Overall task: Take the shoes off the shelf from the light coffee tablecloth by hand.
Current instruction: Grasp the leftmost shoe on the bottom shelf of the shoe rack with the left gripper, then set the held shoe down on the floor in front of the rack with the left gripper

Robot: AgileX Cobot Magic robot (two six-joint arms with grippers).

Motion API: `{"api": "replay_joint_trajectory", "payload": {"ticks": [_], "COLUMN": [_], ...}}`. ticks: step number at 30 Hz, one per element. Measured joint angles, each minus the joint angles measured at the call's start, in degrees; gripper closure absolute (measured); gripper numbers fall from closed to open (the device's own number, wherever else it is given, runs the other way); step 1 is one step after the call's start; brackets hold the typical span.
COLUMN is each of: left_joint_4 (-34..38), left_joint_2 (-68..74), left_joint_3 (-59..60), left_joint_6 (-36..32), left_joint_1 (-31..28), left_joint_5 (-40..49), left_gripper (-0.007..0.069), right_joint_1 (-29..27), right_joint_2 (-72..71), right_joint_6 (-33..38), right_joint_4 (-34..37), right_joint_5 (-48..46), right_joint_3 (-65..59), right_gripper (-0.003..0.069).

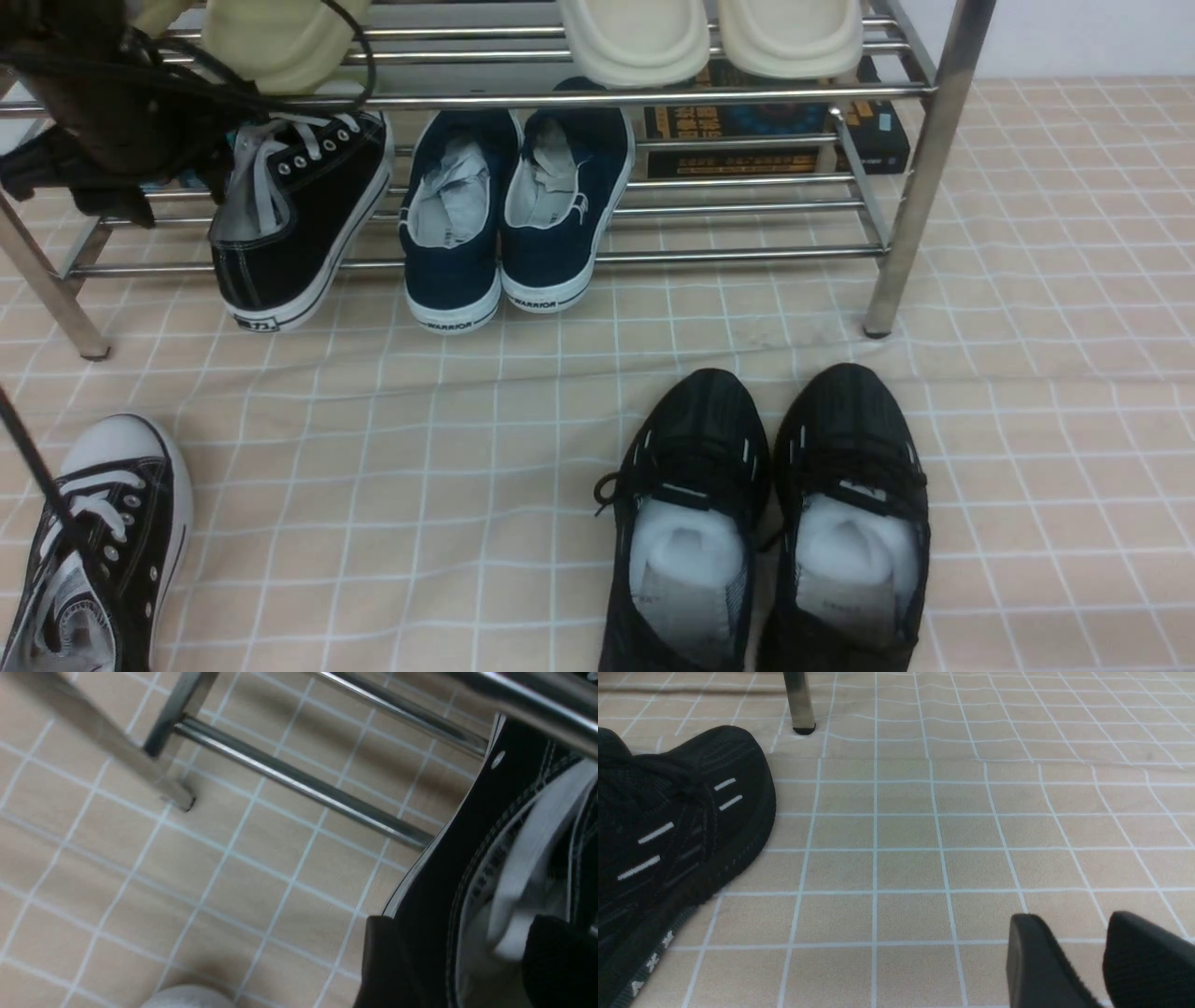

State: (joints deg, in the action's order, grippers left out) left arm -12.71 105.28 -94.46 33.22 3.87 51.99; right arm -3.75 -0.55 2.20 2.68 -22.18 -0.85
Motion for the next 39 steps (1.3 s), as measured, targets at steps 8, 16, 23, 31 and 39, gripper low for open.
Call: {"api": "replay_joint_trajectory", "payload": {"ticks": [8, 16, 23, 31, 39], "left_joint_4": [0.0, -0.4, -0.7, -4.1, -4.4], "left_joint_2": [6.1, 6.0, -1.2, -13.4, -25.5], "left_joint_3": [0.0, -0.1, 0.2, 13.4, 38.1], "left_joint_6": [0.2, 0.3, -1.2, 1.0, 19.1], "left_joint_1": [0.2, 1.5, 2.6, 7.2, 13.6], "left_joint_5": [-2.4, 0.3, 17.8, 16.5, 5.0], "left_gripper": [0.0253, 0.0601, 0.0606, 0.0606, 0.0603], "right_joint_1": [0.0, 0.0, 0.0, 0.0, 0.0], "right_joint_2": [0.0, 0.0, 0.0, 0.0, 0.0], "right_joint_6": [0.0, 0.0, 0.0, 0.0, 0.0], "right_joint_4": [0.0, 0.0, 0.0, 0.0, 0.0], "right_joint_5": [0.0, 0.0, 0.0, 0.0, 0.0], "right_joint_3": [0.0, 0.0, 0.0, 0.0, 0.0], "right_gripper": [0.0420, 0.0420, 0.0420, 0.0420, 0.0419]}}
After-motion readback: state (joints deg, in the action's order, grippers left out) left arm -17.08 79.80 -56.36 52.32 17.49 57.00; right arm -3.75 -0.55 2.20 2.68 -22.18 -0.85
